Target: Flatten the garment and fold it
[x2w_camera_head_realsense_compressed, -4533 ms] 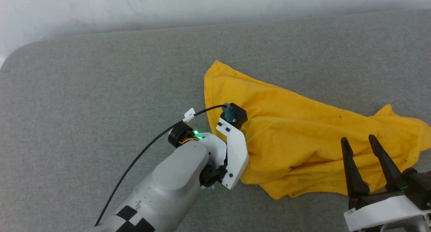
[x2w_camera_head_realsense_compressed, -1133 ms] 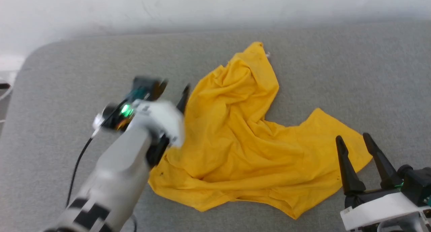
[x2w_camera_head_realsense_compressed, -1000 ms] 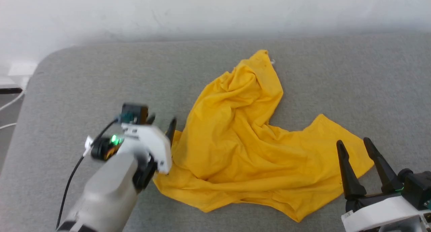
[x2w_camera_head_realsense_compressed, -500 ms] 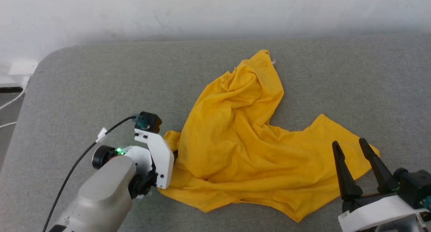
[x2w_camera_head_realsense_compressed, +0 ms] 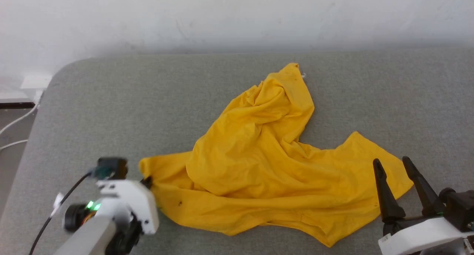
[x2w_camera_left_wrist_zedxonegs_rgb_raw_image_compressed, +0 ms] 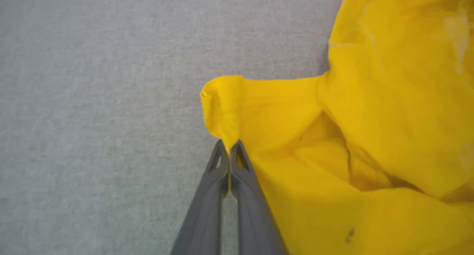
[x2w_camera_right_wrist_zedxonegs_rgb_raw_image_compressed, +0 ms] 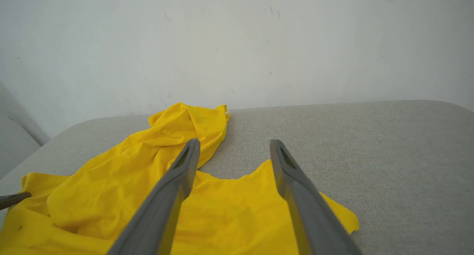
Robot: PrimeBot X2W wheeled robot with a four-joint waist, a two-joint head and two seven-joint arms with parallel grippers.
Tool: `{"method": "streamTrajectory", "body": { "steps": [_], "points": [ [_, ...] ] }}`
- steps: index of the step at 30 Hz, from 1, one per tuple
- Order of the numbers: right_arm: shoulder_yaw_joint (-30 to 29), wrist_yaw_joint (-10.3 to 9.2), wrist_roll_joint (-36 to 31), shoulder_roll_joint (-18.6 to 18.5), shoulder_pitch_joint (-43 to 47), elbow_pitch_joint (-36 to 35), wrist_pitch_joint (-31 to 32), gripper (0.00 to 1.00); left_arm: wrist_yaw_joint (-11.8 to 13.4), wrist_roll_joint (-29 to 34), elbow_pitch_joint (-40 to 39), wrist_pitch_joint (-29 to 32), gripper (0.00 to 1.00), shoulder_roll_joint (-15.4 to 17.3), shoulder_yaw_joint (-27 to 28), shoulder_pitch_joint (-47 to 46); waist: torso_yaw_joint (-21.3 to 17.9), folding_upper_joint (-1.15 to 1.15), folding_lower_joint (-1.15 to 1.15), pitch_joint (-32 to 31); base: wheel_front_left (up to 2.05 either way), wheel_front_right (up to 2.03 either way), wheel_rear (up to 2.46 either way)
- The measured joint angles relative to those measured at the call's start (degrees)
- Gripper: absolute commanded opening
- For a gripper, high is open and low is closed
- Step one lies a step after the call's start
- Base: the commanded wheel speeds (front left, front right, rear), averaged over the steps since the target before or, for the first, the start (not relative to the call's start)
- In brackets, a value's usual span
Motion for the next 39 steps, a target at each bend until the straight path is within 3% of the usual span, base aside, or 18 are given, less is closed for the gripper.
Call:
{"method": "streamTrajectory", "body": {
  "steps": [6,10,11,12,13,22,32,33,34,35,36,39],
  "points": [
    [-0.29,0.00,0.34,0.01,0.70,-0.04,0.02,1.00,7.60,-4.61,-10.49,-1.27,0.00,4.81,5.04,12.65,0.87,0.00,-0.01,-1.35,0.00,0.00,0.00],
    [-0.30,0.00,0.35,0.01,0.69,-0.08,0.03,1.00,9.20,-6.97,-13.19,-1.26,0.00,5.30,6.15,17.53,0.79,0.00,0.00,-1.13,0.00,0.00,0.00],
    [-0.29,0.00,0.35,0.02,0.69,-0.08,0.03,1.00,9.25,-7.53,-13.47,-1.25,0.17,5.20,6.35,18.00,0.74,0.00,-0.01,-1.06,0.00,0.00,0.00],
    [-0.30,0.00,0.35,0.01,0.69,-0.08,0.04,1.00,9.46,-7.75,-13.67,-1.45,0.86,5.12,6.48,18.21,0.69,0.00,-0.01,-1.01,0.00,0.00,0.00],
    [-0.30,0.00,0.35,0.01,0.69,-0.08,0.07,1.00,9.50,-7.86,-13.80,-2.00,1.00,5.01,6.76,18.24,0.66,0.00,0.00,-1.00,0.00,0.00,0.00],
    [-0.51,0.00,0.41,0.01,0.69,-0.09,0.08,1.00,9.26,-6.35,-14.77,0.15,1.00,7.30,5.88,16.46,0.87,0.00,-0.01,-1.13,0.00,0.00,0.00],
    [0.40,0.00,0.40,0.02,0.26,0.16,0.08,1.00,2.52,-4.50,-8.82,13.55,1.00,10.35,-0.59,7.69,0.08,0.00,-0.01,0.22,0.00,0.00,0.00],
    [0.36,0.00,0.40,0.02,0.26,0.23,0.08,1.00,2.08,-4.55,-8.36,14.89,0.83,10.32,-1.07,6.99,-0.07,0.00,-0.01,0.27,0.00,0.00,0.00],
    [0.31,0.00,0.40,0.01,0.27,0.32,0.08,1.00,1.69,-4.53,-7.88,16.21,0.35,10.33,-1.60,6.29,-0.22,0.00,-0.01,0.28,0.00,0.00,0.00],
    [0.31,0.00,0.38,0.01,0.26,0.41,0.09,1.00,1.33,-4.52,-7.58,17.05,0.12,10.27,-2.00,5.72,-0.36,0.00,-0.01,0.28,0.00,0.00,0.00],
    [0.30,0.00,0.36,0.02,0.27,0.46,0.10,1.00,1.12,-4.54,-7.35,17.45,0.00,10.04,-2.26,5.34,-0.45,0.00,-0.01,0.24,0.00,0.00,0.00],
    [0.23,0.00,0.31,0.01,0.28,0.55,0.60,1.00,0.32,-4.91,-6.87,18.31,0.00,8.76,-2.81,4.94,-0.52,0.00,-0.01,0.01,0.00,0.00,0.00]
  ]
}}
